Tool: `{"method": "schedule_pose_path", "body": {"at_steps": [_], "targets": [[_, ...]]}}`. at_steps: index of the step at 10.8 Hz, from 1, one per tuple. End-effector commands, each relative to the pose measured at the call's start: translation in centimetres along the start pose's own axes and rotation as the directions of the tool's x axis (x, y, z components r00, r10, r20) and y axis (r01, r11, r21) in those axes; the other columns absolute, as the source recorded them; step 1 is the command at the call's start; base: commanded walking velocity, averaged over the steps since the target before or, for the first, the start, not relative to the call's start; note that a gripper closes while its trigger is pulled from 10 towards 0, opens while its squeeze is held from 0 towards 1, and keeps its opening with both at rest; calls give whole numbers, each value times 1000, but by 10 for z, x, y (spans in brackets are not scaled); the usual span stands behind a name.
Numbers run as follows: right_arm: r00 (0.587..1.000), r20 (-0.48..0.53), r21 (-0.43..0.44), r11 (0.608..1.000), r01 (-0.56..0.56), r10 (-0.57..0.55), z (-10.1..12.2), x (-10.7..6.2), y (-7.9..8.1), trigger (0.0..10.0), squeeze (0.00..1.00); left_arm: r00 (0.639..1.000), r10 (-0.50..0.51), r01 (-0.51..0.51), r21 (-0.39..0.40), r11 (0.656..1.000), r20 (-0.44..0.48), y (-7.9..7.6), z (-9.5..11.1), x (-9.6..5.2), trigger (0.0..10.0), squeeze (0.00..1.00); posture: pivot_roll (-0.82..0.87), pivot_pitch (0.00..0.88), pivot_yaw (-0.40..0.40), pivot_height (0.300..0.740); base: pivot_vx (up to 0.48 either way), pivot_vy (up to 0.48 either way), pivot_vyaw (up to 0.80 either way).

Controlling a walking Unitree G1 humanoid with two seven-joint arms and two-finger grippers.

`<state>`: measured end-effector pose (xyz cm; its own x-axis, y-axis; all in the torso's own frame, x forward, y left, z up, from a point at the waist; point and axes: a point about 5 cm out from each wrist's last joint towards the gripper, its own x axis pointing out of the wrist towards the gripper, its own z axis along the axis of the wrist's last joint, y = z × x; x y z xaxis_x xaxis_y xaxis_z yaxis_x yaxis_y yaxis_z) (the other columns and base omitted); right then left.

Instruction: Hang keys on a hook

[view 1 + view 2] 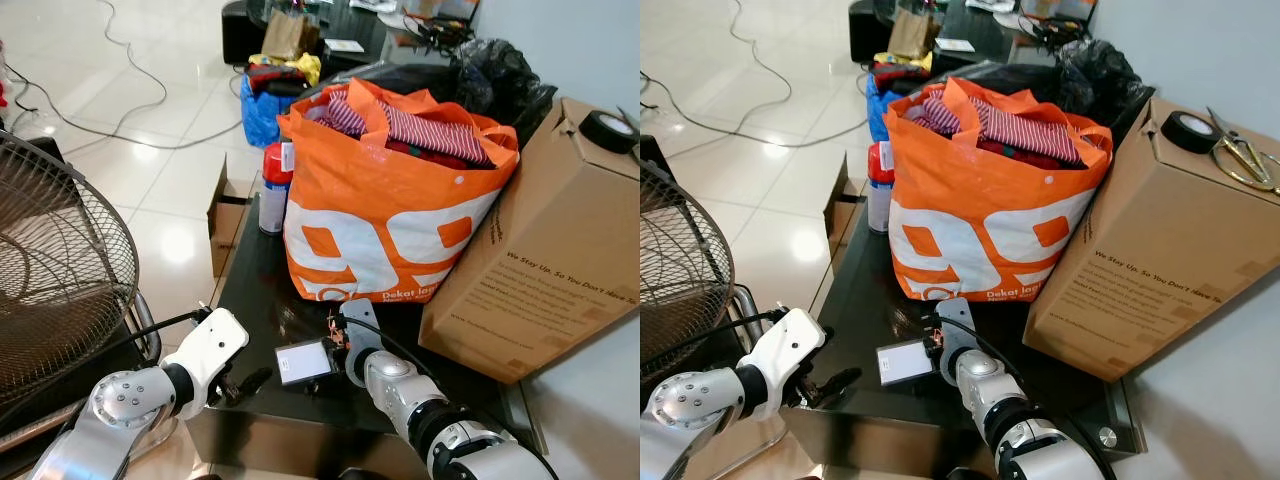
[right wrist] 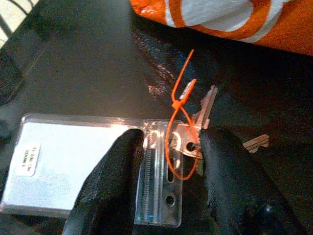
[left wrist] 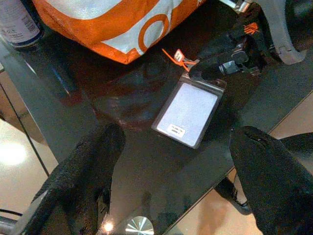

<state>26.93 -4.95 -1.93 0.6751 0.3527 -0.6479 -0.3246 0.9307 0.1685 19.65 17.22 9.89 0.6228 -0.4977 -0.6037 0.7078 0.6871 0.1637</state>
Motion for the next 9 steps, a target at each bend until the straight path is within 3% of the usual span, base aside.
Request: {"method": "schedule_pose_path", "body": {"at_steps": [1, 6, 7, 8, 9], "targets": [[1000, 6, 18, 1000, 10, -10, 0, 1, 6, 1882, 0, 1000, 3, -3, 1, 1000, 6, -2, 3, -4, 10000, 0, 38, 88, -164, 740, 0, 0, 0], [999, -33, -13, 999, 40, -41, -12, 1, 9, 2235, 0, 1000, -10, 10, -8, 1000, -11, -7, 1, -6, 10000, 0, 38, 99, -163, 740, 0, 0, 0], [999, -30, -16, 999, 38, -39, -12, 0, 8, 667, 0, 1000, -13, 13, -10, 1000, -13, -8, 1, -6, 10000, 0, 31, 95, -160, 740, 0, 0, 0], [999, -19, -44, 999, 32, -32, -10, 0, 4, 0, 0, 1000, -18, 18, -10, 1000, -12, -9, 1, -2, 10000, 0, 19, 79, -154, 740, 0, 0, 0], [1000, -10, -63, 998, 26, -27, -8, -1, 0, 0, 0, 1000, -21, 21, -8, 1000, -5, -9, 2, 0, 10000, 0, 10, 66, -150, 740, 0, 0, 0]]}}
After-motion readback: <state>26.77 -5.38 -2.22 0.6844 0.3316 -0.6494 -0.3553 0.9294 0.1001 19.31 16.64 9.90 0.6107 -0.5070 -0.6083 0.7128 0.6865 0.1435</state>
